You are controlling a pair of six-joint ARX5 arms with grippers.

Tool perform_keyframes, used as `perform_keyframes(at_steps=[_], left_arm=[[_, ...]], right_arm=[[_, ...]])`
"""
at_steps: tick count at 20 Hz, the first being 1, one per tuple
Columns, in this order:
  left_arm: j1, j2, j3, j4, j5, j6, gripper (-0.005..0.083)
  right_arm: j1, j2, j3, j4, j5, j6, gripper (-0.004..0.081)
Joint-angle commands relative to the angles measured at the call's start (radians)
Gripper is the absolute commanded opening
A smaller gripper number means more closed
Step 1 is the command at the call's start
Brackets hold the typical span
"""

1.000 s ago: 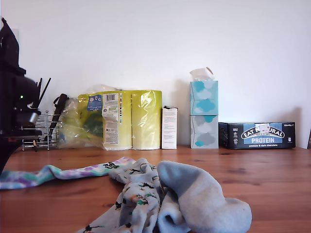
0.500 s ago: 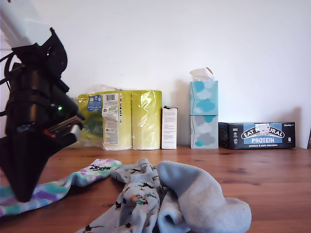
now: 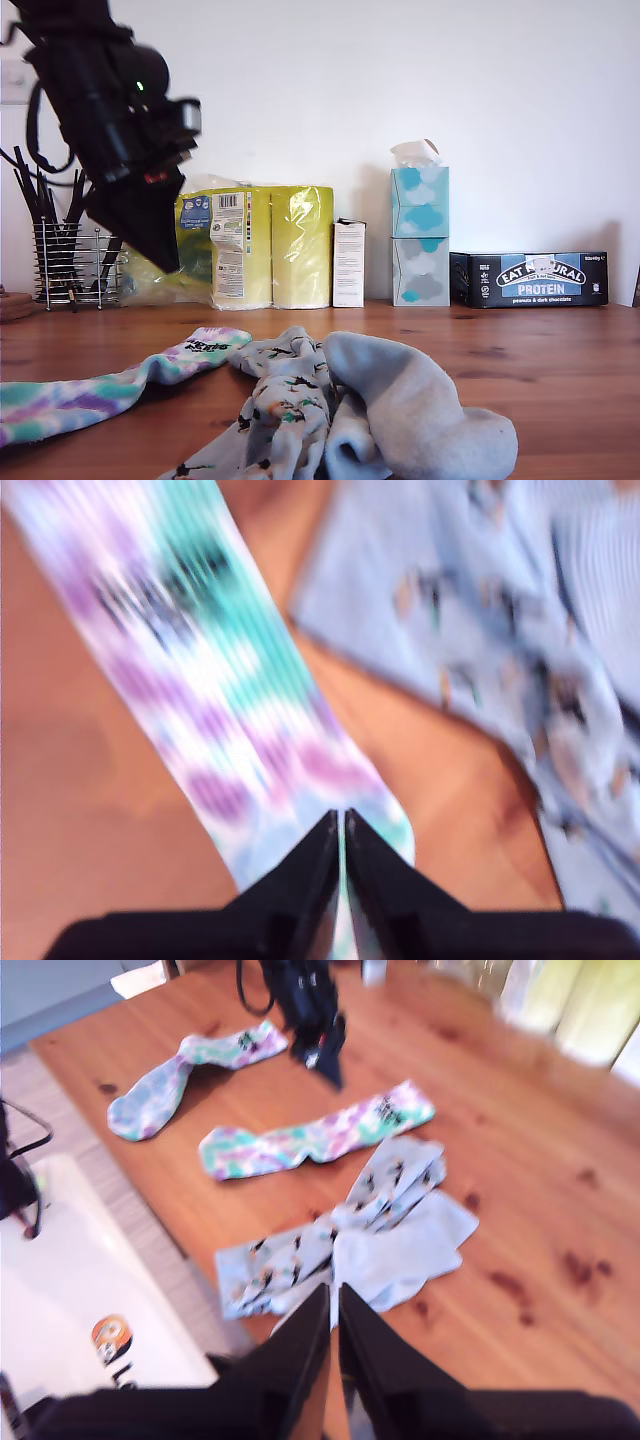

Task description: Pair up the socks based on colour and pattern, by placing each sock on top of its pair

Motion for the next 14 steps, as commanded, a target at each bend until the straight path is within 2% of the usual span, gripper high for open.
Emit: perform_keyframes(at_steps=[1,3,5,8,14], left_arm=[[0.000,-0.071,-0.122,0.118,-0.003,0.015,-0.0019],[0.000,-0.163,-0.275,0.269,-0.005,0.051,-0.0019],[0.005,-0.216,-0.402,0.393,-0.019,0.126,-0.0019],[0.015,-0.217,-0.515,0.532,-0.023,0.174,-0.0019],[0.041,-0.187,-0.549,0.507,-0.066,0.203,-0.0020]], right_arm=[[-0.005,-0.023,-0.002,-0.029,-0.065,0.009,-0.0011],[-0.005,-0.040,-0.002,-0.033,-0.216,0.041,-0.0011],[-0.005,-0.068,-0.002,-0.035,-0.311,0.064,-0.0011],[-0.005,-0.114,-0.002,-0.040,-0.315,0.068,-0.0011],[-0.005,-0.129,-0.002,-0.034,-0.303,0.068,-0.0011]])
